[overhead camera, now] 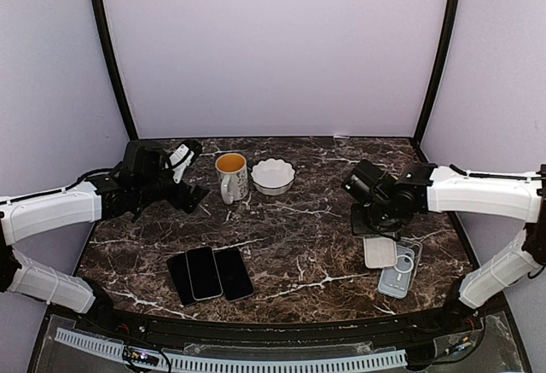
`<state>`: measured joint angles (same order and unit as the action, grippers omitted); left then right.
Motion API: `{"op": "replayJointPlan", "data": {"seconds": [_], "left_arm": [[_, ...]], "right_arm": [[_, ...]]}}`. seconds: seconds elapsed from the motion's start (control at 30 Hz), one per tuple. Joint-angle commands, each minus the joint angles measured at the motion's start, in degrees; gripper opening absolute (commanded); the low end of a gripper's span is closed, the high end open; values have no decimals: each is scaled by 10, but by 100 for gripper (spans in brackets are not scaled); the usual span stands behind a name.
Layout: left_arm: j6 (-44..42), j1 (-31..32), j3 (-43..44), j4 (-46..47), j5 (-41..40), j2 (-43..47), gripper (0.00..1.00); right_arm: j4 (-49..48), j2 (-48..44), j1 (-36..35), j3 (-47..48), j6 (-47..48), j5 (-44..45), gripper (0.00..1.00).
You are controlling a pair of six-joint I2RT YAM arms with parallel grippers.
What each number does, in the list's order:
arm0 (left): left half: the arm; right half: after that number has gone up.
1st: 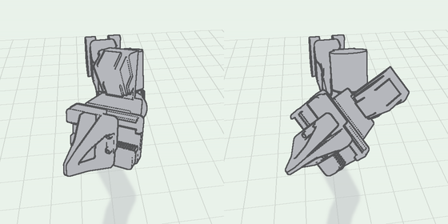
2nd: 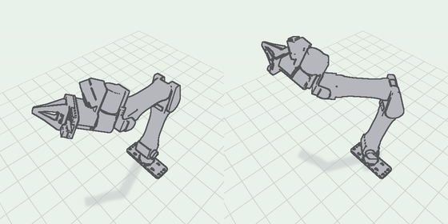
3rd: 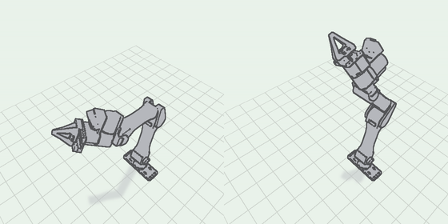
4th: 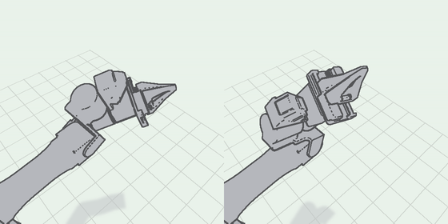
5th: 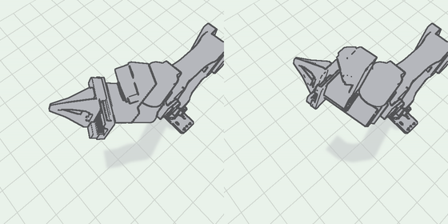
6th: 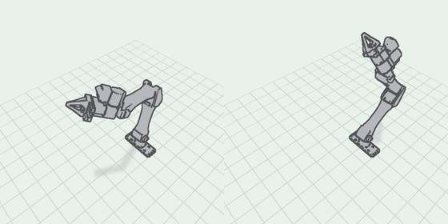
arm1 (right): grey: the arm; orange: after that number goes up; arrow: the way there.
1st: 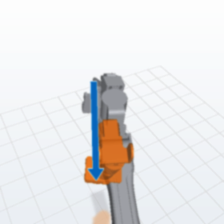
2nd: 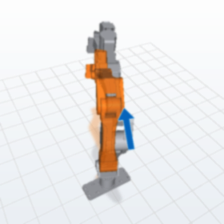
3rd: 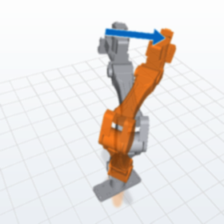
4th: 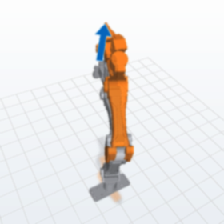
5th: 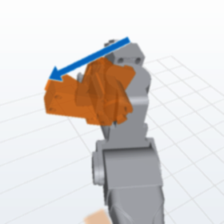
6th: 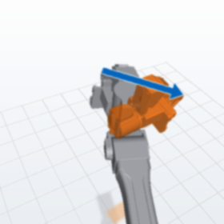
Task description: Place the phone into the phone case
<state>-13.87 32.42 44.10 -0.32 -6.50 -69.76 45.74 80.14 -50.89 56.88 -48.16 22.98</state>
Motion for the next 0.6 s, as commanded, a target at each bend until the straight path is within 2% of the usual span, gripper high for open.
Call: {"op": "replayJointPlan", "data": {"seconds": [0.0,0.2,0.4,0.5,0.57], "left_arm": [[-1,2,6,-5,3,6,99],[1,2,7,-6,5,5,99],[2,2,7,-5,4,8,99],[3,2,8,-6,5,9,99],[5,2,8,-6,5,10,99]], "right_arm": [[-92,74,-47,37,-16,-28,0],[-119,212,-85,144,6,-48,0],[-124,264,-87,171,21,-58,2],[-103,274,-96,189,27,-47,31],[-80,284,-110,211,32,-27,44]]}}
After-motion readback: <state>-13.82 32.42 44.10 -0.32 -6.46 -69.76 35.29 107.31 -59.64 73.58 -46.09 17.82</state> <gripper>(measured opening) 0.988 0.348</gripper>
